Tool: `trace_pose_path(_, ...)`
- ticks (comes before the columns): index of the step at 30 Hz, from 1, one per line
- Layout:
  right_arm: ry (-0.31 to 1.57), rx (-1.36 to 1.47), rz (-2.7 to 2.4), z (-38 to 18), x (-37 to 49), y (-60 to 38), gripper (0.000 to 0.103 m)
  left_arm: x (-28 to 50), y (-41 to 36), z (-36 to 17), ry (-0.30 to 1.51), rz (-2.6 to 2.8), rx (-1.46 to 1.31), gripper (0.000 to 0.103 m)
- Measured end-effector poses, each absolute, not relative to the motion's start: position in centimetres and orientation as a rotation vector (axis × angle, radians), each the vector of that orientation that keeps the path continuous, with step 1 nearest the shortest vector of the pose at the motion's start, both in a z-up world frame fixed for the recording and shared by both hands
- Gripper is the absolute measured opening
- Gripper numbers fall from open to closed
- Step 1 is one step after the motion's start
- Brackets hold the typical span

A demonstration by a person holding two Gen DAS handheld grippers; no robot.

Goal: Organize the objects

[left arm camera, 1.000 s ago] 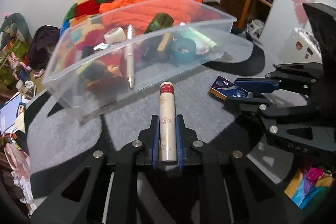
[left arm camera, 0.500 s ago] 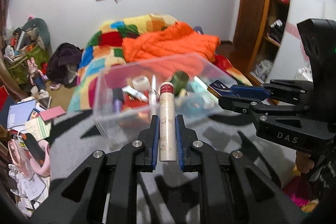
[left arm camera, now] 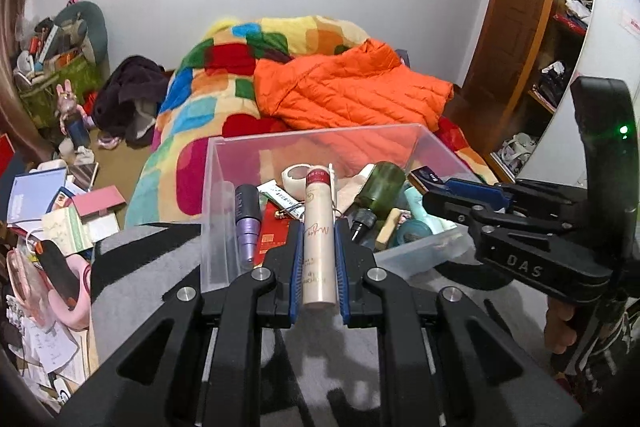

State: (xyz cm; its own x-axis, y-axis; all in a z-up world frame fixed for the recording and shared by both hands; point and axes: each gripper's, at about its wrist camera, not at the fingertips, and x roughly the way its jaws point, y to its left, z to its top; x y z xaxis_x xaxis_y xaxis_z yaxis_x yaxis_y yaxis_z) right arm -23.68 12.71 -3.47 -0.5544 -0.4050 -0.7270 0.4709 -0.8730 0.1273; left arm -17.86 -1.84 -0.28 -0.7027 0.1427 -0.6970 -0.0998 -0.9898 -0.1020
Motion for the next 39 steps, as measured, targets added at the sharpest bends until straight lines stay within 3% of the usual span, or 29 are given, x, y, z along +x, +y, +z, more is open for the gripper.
trace_pose_path(6,0.119,1.16,-2.362,-5.1,-24.5,12.1,0.026,-18.9,-1.7,-1.1,-0.101,2.739,-1.192,0.014)
trace_pose_path(19,0.087,1.055,-2.326,-2.4,-21.5,13.7,0.027,-16.0,-1.2,0.5,-0.059,2.802,-1.096,0.018)
trace_pose_path(22,0.087,1.008,-2.342,-1.4,-20.0,14.5,0.029,-14.7,-1.2,1.0,-0.05,2.842,-1.048,0.032)
trace_pose_path(26,0.095,0.934,-2.382,-0.3,-18.2,15.4,0.051,-12.8,-1.2,1.6,-0.052,2.882,-0.985,0.055)
trace_pose_path(27,0.094,0.91,-2.394,0.0,-17.6,15.7,0.058,-12.2,-1.2,1.7,-0.061,2.89,-0.969,0.059)
trace_pose_path(32,0.104,0.858,-2.416,0.6,-15.5,16.3,0.075,-10.4,-0.9,1.8,-0.069,2.908,-0.93,0.075)
trace_pose_path(36,0.136,0.827,-2.444,0.4,-14.0,16.3,0.083,-9.0,-0.2,1.3,-0.041,2.927,-0.894,0.089)
trace_pose_path(39,0.121,0.831,-2.446,-0.2,-13.3,16.4,0.083,-8.3,-0.1,0.8,-0.072,2.91,-0.888,0.091)
